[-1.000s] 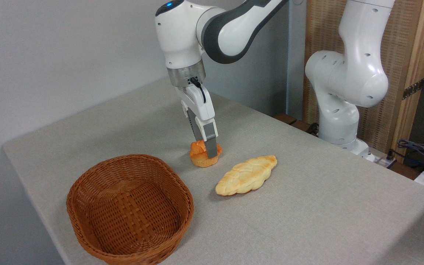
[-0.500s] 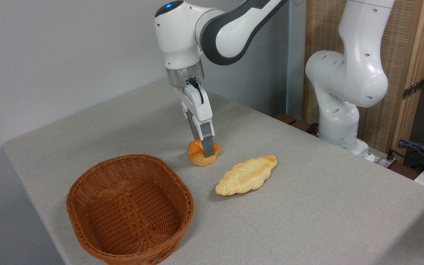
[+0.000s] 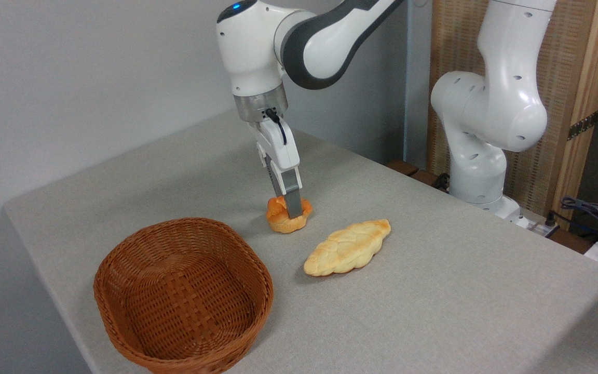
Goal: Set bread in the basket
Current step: 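Carry the held orange bun over the wicker basket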
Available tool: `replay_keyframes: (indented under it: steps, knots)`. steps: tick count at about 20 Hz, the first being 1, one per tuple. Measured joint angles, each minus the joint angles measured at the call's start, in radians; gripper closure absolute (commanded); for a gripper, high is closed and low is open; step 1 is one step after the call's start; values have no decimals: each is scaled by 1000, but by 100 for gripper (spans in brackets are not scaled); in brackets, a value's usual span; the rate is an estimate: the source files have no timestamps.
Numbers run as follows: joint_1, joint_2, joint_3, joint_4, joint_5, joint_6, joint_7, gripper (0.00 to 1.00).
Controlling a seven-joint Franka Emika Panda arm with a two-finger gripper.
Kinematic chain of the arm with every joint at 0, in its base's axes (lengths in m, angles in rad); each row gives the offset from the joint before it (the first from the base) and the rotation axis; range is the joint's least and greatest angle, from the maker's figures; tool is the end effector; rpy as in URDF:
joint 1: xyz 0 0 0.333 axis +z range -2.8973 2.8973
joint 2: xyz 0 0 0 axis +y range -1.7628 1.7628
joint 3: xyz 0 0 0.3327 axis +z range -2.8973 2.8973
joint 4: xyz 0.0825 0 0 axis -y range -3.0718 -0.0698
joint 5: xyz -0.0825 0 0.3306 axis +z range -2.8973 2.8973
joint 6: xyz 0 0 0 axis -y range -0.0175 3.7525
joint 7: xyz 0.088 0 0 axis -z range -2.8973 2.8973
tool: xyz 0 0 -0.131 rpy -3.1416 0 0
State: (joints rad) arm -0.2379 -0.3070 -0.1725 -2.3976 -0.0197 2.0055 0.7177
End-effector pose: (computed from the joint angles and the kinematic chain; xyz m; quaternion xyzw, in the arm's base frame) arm 0.3496 -0.1568 0.4426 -0.8493 0.5258 0.0467 0.0100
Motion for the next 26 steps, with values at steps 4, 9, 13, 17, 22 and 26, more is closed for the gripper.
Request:
replay_keyframes:
  steps: [4,9,13,17,22,26]
  knots:
    - [3,33,17,140,0,-201,62,48]
    - [6,117,88,339,-1,-263,66,48]
    - [7,222,118,509,-39,-273,66,47]
    - [7,308,140,623,-61,-251,66,45]
    - [6,372,140,658,-61,-82,66,40]
    - [2,403,140,658,-14,-9,90,27]
